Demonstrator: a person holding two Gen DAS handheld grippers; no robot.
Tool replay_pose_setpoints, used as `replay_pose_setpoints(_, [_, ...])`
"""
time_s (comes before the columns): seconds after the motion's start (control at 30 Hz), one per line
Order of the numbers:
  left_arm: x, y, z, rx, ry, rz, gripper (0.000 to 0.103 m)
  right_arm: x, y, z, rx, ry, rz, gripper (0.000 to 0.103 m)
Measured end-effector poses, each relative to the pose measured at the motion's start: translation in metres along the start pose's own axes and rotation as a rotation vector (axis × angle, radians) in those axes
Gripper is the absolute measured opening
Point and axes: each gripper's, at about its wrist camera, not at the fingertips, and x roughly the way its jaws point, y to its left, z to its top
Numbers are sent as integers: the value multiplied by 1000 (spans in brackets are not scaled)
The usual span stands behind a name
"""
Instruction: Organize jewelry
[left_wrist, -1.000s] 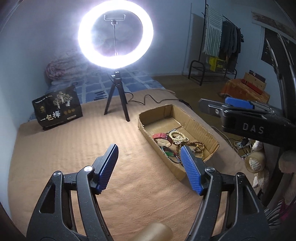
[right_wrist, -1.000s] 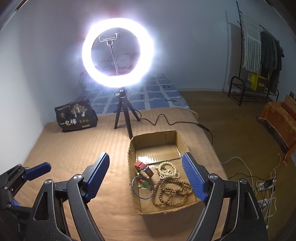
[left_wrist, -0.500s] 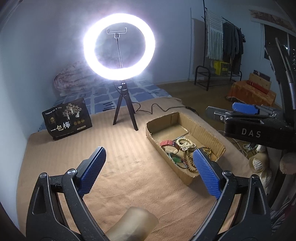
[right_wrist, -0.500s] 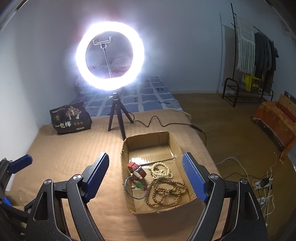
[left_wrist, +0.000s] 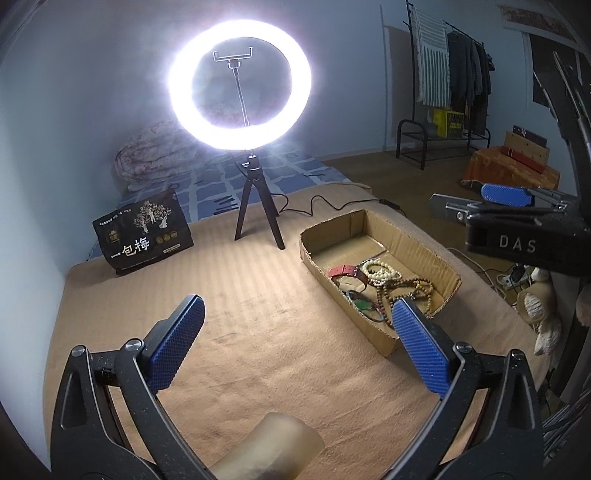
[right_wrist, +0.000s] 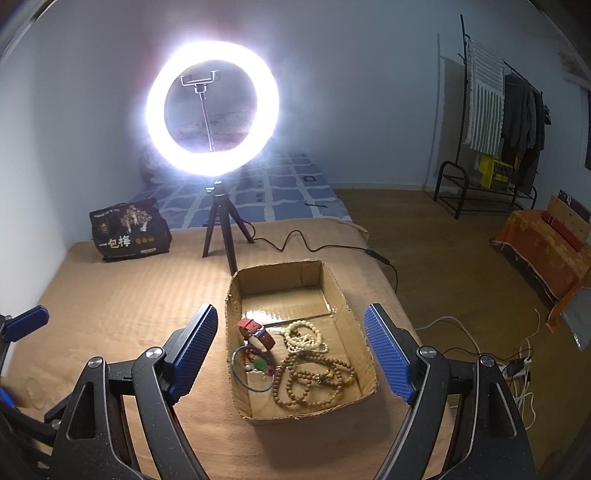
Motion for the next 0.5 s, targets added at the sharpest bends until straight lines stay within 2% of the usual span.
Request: replay_pose_setpoints(0.5, [0,0,0,0,-2,3,103,0,2,1,-21,9,-3,82])
